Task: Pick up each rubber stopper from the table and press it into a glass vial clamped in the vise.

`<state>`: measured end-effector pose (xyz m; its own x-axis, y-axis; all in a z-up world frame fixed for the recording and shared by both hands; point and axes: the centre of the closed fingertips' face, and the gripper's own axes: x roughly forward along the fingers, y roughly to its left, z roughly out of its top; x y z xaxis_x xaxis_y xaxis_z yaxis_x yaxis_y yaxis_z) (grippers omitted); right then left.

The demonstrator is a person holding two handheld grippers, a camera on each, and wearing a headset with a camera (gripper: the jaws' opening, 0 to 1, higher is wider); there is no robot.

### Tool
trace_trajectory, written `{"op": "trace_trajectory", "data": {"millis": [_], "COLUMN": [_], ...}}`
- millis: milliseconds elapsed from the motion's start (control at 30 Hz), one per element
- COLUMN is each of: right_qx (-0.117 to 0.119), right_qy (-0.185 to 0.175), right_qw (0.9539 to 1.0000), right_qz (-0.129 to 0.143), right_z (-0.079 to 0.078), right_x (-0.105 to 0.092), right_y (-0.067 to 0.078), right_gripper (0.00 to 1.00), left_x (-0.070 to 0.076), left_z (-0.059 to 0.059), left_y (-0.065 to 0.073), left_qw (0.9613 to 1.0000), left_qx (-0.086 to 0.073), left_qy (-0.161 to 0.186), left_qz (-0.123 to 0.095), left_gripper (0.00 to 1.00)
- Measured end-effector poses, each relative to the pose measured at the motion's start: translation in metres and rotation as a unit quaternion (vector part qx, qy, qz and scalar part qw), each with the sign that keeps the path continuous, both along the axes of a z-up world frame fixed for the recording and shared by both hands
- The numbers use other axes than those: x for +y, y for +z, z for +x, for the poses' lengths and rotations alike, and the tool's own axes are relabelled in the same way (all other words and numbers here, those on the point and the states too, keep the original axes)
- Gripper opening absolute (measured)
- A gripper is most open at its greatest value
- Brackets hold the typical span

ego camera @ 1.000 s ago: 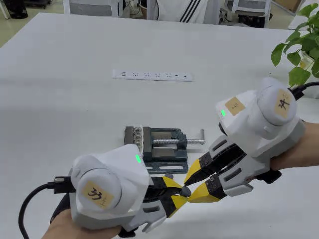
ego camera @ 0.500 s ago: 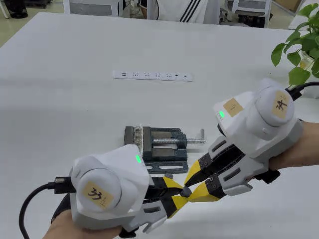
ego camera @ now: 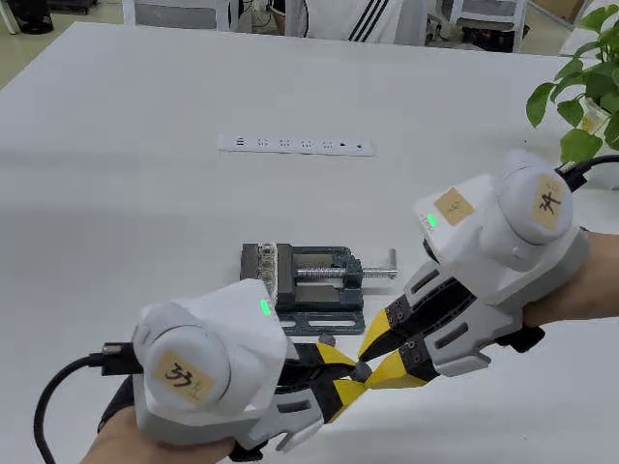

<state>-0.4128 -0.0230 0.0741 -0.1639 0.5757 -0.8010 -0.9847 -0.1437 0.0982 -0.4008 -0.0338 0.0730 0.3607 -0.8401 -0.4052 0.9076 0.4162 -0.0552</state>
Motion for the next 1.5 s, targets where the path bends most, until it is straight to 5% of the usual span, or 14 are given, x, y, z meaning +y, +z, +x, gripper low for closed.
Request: {"op": "trace_trajectory", "data": {"millis": [267,633,933,1200,1500], "right_qx": [-0.004,0.006,0.016,0.006,-0.018], "right_qy": [0.013,-0.008,-0.015,0.005,0.026], "right_qw": [0.9999,0.9999,0.9997,1.0,0.9995], "right_qz": [0.0,-0.005,-0.007,-0.006,0.0], "right_z": [-0.0021,0.0008,-0.0018,-0.0066,-0.0044], "right_x": [-0.0014,0.0002,0.0008,0.0019,0.0029], "right_y": [0.0,0.0005,-0.0007,-0.0007,0.0012], "right_gripper": [0.08,0.08,0.07,0.07,0.08], "left_x": [0.0,0.0,-0.0005,-0.0008,0.0002], "left_z": [-0.0026,-0.0006,-0.0026,-0.0058,-0.0052], "left_y": [0.0032,0.0039,0.0022,0.0014,0.0036], "left_qw": [0.9999,0.9998,0.9998,0.9998,0.9998], "left_qx": [0.006,-0.014,-0.011,0.001,-0.005], "left_qy": [-0.003,-0.011,-0.014,-0.017,-0.02], "left_qz": [-0.016,-0.001,-0.002,-0.008,-0.004], "left_gripper": [0.04,0.04,0.04,0.04,0.04]}}
